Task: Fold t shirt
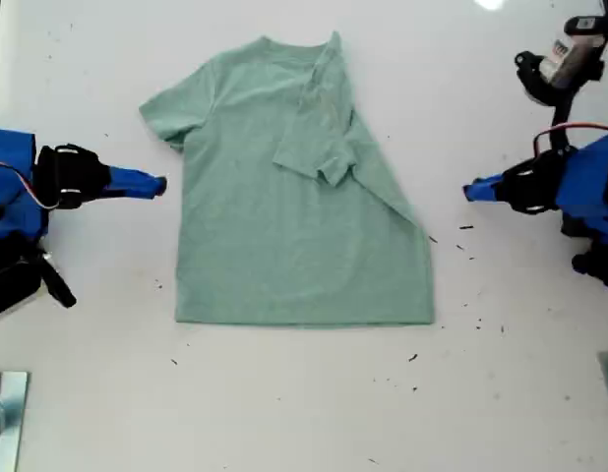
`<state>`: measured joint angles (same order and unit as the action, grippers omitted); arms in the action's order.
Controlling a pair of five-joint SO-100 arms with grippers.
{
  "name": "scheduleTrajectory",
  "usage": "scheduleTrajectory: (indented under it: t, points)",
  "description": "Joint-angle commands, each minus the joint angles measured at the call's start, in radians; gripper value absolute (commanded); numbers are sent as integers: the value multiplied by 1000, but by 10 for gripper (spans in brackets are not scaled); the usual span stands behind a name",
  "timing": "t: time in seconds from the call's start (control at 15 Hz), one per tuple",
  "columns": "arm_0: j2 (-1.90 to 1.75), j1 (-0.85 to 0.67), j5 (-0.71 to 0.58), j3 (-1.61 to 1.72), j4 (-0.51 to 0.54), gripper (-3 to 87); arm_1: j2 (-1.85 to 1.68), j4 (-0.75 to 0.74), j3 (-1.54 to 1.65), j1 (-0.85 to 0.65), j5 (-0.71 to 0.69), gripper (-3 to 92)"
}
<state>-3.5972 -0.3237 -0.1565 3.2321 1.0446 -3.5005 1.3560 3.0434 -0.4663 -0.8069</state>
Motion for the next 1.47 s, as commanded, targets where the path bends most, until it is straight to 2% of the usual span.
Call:
scheduleTrajectory:
  t: [0.0, 0.53, 0.8, 0.93, 1.07, 1.2, 1.4]
  points:
    - [-8, 23, 52, 8, -11, -2, -5, 5, 52, -14, 532, 26]
    - [-8, 52, 80, -17, -12, -2, -5, -28, 66, 28, 563, 26]
    - [25, 54, 173, -150, 25, -2, -5, -40, 67, 26, 558, 26]
    - [244, 44, 167, -359, 58, -2, -5, -40, 67, 29, 565, 26]
    - [632, -38, 80, -739, 225, -2, -5, -40, 67, 28, 565, 26]
    - [1005, -213, -123, -1106, 437, -2, -5, -40, 69, 28, 561, 26]
    - [1209, -482, -353, -1313, 492, -2, -5, -37, 69, 25, 555, 26]
